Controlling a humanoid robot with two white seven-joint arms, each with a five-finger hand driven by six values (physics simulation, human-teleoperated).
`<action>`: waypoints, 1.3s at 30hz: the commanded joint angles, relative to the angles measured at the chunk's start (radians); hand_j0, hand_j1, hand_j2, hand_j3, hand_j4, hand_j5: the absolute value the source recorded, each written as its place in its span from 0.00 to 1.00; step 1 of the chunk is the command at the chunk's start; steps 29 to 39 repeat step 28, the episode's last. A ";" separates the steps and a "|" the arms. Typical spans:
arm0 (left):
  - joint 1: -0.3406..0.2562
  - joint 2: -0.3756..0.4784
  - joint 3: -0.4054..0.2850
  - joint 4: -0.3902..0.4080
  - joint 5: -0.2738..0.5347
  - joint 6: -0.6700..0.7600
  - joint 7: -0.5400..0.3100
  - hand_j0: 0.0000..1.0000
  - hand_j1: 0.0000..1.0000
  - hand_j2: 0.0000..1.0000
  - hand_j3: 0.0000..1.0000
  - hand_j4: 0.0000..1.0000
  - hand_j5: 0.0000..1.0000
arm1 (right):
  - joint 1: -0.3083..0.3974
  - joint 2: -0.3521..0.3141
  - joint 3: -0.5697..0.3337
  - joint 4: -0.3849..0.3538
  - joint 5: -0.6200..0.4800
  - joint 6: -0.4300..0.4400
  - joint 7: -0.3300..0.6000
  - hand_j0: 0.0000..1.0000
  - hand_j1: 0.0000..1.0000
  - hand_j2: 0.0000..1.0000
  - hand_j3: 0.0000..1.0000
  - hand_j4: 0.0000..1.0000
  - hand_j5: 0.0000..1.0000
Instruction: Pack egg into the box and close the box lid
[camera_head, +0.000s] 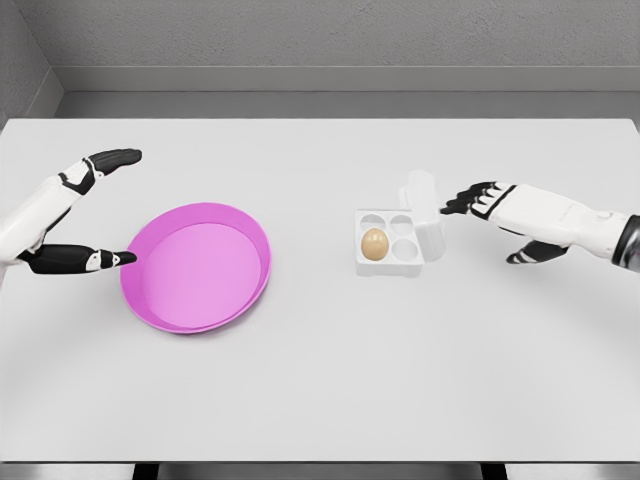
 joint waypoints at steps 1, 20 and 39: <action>0.000 0.002 0.000 0.000 0.008 0.002 0.000 1.00 1.00 1.00 1.00 1.00 1.00 | 0.000 0.000 -0.001 -0.010 -0.007 0.001 0.000 1.00 1.00 1.00 1.00 1.00 1.00; 0.000 -0.004 -0.020 0.000 0.008 0.002 0.000 1.00 1.00 1.00 1.00 1.00 1.00 | 0.051 -0.078 -0.111 -0.076 -0.010 0.001 0.000 1.00 1.00 1.00 1.00 1.00 1.00; -0.003 0.002 -0.018 0.004 0.008 0.002 0.000 1.00 1.00 1.00 1.00 1.00 1.00 | 0.100 -0.090 -0.157 -0.067 -0.010 0.001 0.000 1.00 1.00 1.00 1.00 1.00 1.00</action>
